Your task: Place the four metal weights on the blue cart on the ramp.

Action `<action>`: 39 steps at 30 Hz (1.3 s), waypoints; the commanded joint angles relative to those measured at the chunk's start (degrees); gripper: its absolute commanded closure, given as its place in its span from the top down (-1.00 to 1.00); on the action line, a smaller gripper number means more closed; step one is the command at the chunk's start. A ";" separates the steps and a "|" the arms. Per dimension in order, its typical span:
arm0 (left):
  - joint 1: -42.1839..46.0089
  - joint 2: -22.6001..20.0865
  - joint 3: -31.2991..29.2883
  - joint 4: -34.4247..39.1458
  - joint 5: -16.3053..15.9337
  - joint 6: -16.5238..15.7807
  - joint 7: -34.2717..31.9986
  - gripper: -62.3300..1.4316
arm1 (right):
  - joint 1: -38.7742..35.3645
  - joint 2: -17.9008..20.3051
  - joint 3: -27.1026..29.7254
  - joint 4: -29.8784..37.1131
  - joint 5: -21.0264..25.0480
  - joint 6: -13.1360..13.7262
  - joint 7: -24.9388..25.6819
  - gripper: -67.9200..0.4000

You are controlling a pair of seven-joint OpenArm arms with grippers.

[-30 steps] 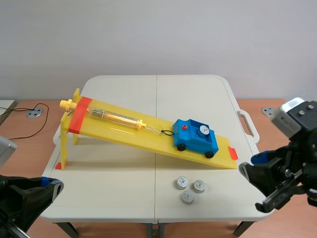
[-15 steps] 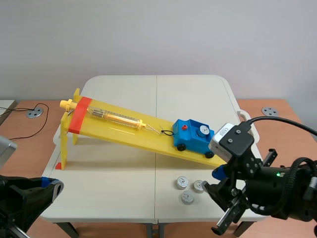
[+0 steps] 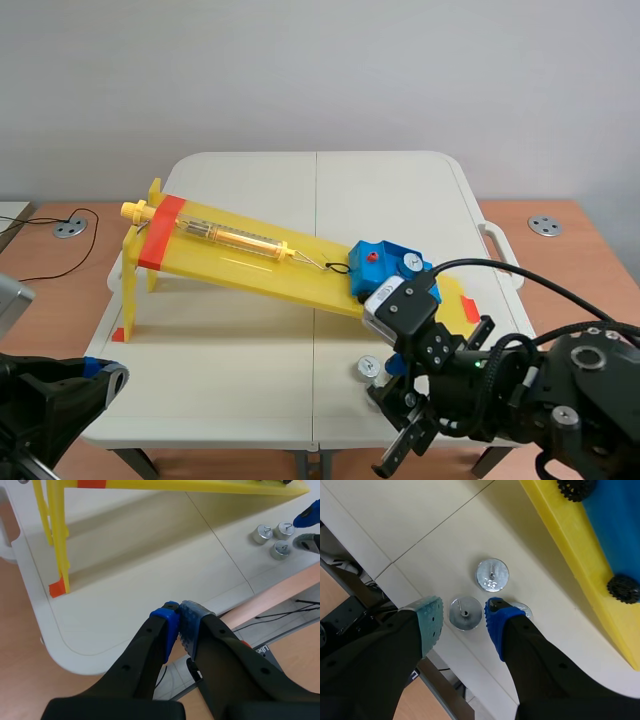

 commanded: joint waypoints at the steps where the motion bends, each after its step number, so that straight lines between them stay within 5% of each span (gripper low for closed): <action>1: -0.33 0.26 -0.94 2.97 -4.24 -1.25 -5.90 -0.86 | 4.20 0.00 0.79 2.45 1.77 -2.54 7.74 -0.35; 13: -0.33 0.26 -0.94 2.97 -4.24 -1.27 -5.90 -0.86 | 6.86 -2.40 -2.32 -3.69 -0.22 -5.11 9.07 -0.37; 30: -0.33 0.26 -0.94 2.97 -4.24 -1.27 -5.92 -0.86 | 6.97 -2.16 -2.97 -5.68 -1.49 -8.07 6.36 -0.97; 39: -0.33 0.26 -0.94 2.97 -4.24 -1.27 -5.92 -0.86 | 6.08 -1.36 -2.01 -2.14 1.95 -8.02 6.27 -0.96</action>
